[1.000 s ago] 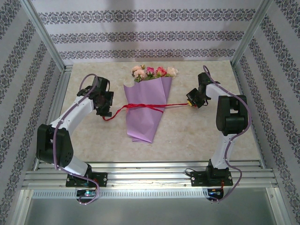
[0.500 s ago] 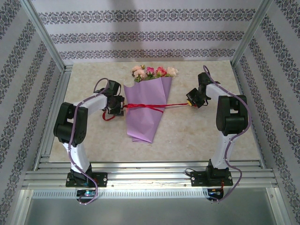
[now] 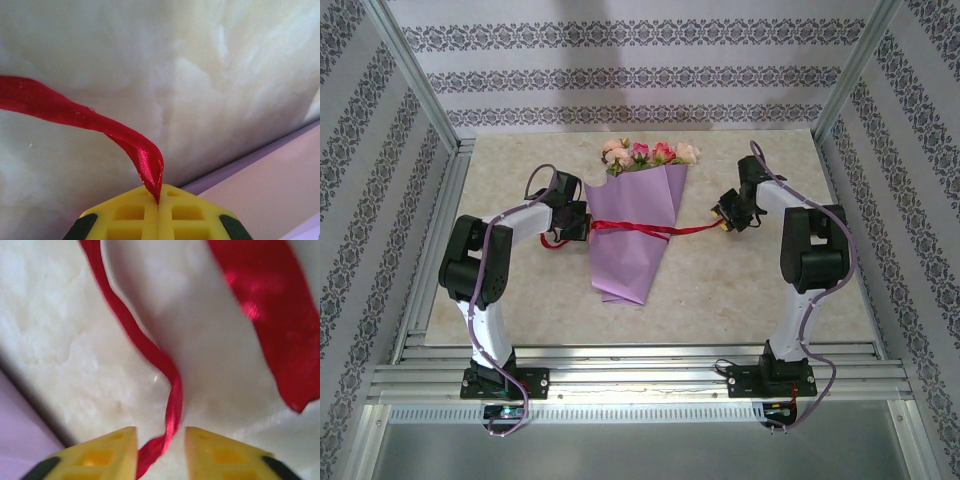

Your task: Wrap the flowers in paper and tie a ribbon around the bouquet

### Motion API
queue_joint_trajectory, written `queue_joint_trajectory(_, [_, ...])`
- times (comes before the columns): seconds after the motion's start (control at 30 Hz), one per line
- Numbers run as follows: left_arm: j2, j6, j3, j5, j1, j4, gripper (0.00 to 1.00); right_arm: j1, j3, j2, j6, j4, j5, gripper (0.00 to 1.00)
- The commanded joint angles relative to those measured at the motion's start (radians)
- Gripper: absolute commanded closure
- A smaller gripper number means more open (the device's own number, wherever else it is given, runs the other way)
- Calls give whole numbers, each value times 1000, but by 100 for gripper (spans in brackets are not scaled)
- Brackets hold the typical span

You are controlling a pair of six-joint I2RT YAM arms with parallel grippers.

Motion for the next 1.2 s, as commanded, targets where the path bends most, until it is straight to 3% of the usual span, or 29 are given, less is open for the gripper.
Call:
queue_joint_trajectory(0.0, [-39, 19, -35, 19, -9, 41, 100, 56, -31, -98, 71, 19, 5, 62])
queue_joint_trajectory(0.2, [-53, 14, -61, 30, -9, 60, 100, 169, -151, -165, 296, 168, 24, 59])
queue_joint_trajectory(0.43, [-53, 16, -62, 38, -10, 61, 100, 228, -290, -128, 586, 444, -14, 59])
queue_joint_trajectory(0.97, [-48, 8, -69, 47, -9, 73, 100, 294, -283, -40, 745, 525, -27, 61])
queue_joint_trajectory(1.03, [-49, 6, -71, 49, -9, 76, 100, 296, -281, -31, 748, 523, -23, 66])
queue_joint_trajectory(1.17, [-53, 5, -75, 48, -8, 77, 100, 292, -280, -18, 748, 523, -19, 87])
